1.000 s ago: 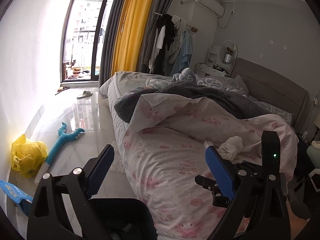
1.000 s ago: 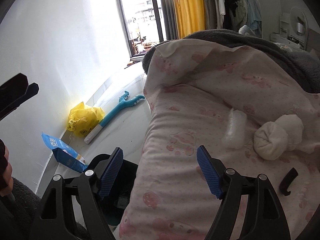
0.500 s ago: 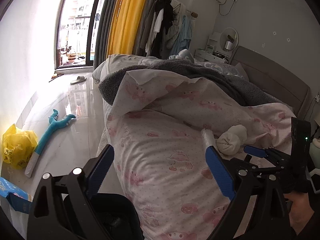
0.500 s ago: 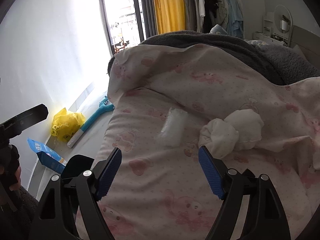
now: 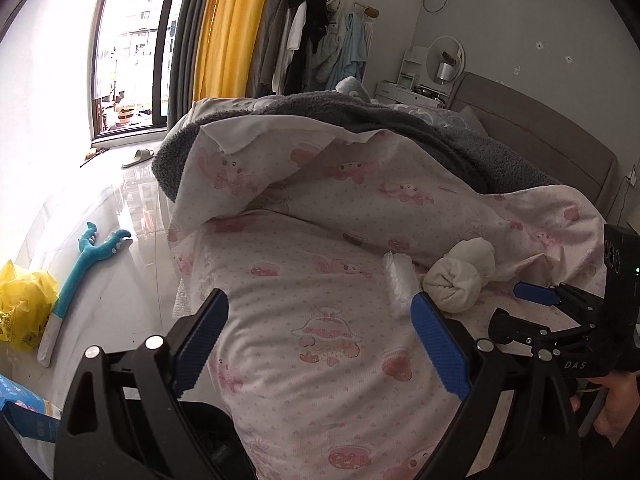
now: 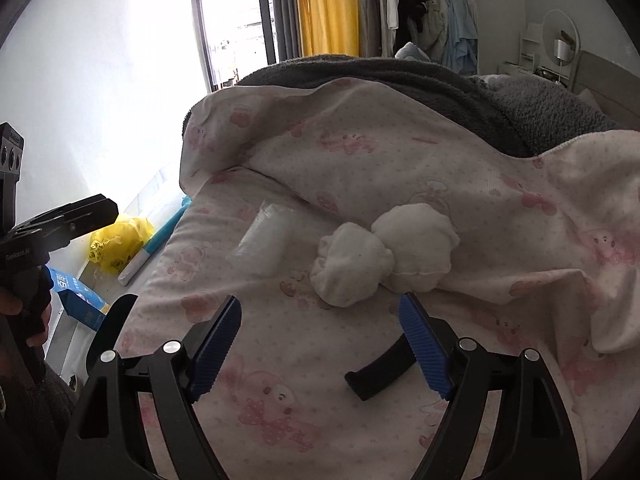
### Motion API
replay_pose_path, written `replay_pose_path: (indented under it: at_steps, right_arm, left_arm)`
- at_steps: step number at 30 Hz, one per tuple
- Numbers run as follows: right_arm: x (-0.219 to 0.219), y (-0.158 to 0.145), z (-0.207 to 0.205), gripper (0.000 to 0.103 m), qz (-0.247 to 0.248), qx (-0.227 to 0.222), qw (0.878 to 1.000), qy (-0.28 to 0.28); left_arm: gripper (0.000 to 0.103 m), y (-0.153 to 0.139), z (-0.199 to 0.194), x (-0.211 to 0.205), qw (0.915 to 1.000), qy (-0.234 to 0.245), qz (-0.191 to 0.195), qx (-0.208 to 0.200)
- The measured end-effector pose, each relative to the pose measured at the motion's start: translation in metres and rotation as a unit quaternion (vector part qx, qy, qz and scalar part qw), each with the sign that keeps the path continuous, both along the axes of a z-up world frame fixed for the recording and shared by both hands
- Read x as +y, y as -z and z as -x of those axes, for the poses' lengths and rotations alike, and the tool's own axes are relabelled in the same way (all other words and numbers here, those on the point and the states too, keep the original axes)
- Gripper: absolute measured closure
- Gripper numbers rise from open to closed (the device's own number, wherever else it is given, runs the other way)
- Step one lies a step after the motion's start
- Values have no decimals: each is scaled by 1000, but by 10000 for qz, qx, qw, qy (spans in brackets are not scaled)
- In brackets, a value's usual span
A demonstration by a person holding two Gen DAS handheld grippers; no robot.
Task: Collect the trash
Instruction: 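Grasp the small black clip with the right tool, then grasp the crumpled clear plastic bag with the left tool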
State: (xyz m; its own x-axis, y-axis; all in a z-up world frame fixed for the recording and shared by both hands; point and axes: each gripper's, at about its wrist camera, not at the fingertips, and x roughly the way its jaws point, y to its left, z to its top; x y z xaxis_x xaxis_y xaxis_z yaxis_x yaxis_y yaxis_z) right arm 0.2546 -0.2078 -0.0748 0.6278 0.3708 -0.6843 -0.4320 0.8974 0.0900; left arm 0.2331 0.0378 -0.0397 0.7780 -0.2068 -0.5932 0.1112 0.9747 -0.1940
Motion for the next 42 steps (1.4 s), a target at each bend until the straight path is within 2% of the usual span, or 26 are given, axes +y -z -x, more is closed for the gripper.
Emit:
replay_pose_path:
  at_steps: [9,19,28,30,35,42]
  right_arm:
    - [-27,23,-10,21,20,298,9995,-136]
    - [-29,42,-23,22,168,403,9978,-502]
    - [-32,44,-26,42,45,545,9964,-643]
    - [-34,44,-27,52,3,580,9963,-637]
    - [-39,43,-26,56,-84,558,9962,-665]
    - [-53,33,-21,56,-319,431,9971,-532]
  left_arm:
    - [9,17,-27,-29,9995,281,-5,174]
    - [9,29,-52,-61,9977,619,50,259]
    - [15,46,-68,-81,9961,730,104,477]
    - [17,49,-71,-85,9958,748,115,516]
    - [25,57,-77,-92,9950,758,125,634]
    - [37,60,-80,-97,9948,743,10,700]
